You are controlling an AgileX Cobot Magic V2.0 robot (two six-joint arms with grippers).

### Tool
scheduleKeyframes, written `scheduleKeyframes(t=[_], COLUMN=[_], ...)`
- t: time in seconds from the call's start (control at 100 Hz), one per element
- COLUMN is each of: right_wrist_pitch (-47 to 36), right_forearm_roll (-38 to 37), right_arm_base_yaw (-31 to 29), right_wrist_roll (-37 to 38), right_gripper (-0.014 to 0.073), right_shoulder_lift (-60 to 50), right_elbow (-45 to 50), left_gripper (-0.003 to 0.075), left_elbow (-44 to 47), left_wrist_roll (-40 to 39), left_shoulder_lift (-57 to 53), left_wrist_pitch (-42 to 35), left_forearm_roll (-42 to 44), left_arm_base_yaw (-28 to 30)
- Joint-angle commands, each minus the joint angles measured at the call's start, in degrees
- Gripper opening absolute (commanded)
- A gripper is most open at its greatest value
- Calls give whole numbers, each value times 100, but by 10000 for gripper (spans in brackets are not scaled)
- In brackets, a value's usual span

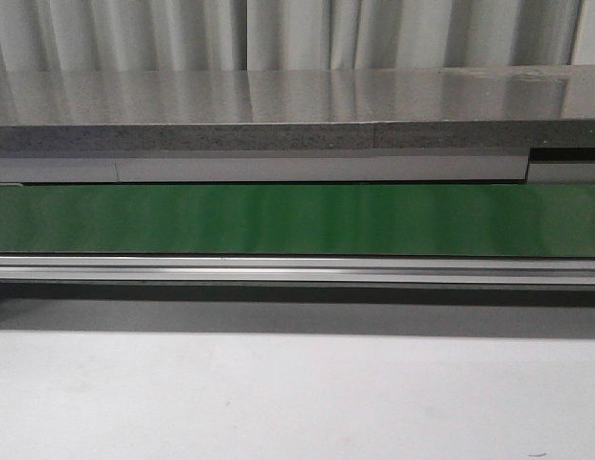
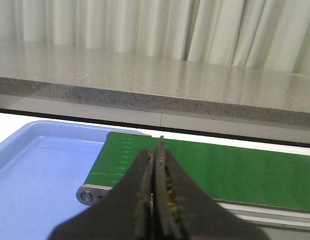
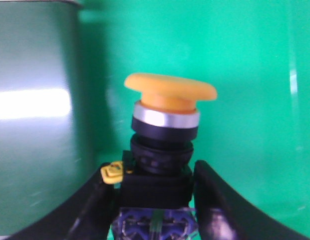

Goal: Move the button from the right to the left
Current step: 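Lift the switch with the right gripper and set it on the conveyor belt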

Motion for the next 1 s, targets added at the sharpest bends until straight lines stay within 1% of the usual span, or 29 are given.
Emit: scheduleKeyframes(t=[0.0, 0.06, 0.14, 0.34, 0.46, 0.58, 0.63, 0.7, 0.82, 0.87, 0.94, 0.99], right_wrist_pitch=[369, 607, 725, 390, 285, 318, 304, 236, 168, 166, 172, 172], right_forearm_roll=[528, 673, 679, 674, 679, 692, 692, 692, 692, 692, 692, 692], right_arm_base_yaw=[88, 244, 503, 1192, 1364, 1370, 1370, 1370, 1370, 1370, 1370, 1370], right_wrist_roll=[-22, -22, -22, -22, -22, 76, 84, 84, 84, 84, 84, 84], right_gripper=[193, 193, 193, 193, 193, 209, 236, 314, 512, 574, 629, 640], right_shoulder_lift=[-332, -332, -332, -271, -35, 155, 188, 190, 190, 190, 190, 185], right_elbow=[-137, -137, -137, -137, -131, -131, -131, -131, -131, -131, -131, -136], left_gripper=[-20, -20, -20, -20, -20, -20, -20, -20, -20, -20, -20, -20], left_elbow=[251, 251, 251, 251, 251, 251, 251, 251, 251, 251, 251, 251], left_wrist_roll=[-39, -39, -39, -39, -39, -39, -39, -39, -39, -39, -39, -39], left_shoulder_lift=[-181, -181, -181, -181, -181, -181, -181, -181, -181, -181, -181, -181], left_wrist_pitch=[-432, -432, -432, -432, -432, -432, -432, -432, -432, -432, -432, -432], left_forearm_roll=[-3, -3, -3, -3, -3, -3, -3, -3, -3, -3, -3, -3], left_arm_base_yaw=[15, 15, 15, 15, 15, 15, 15, 15, 15, 15, 15, 15])
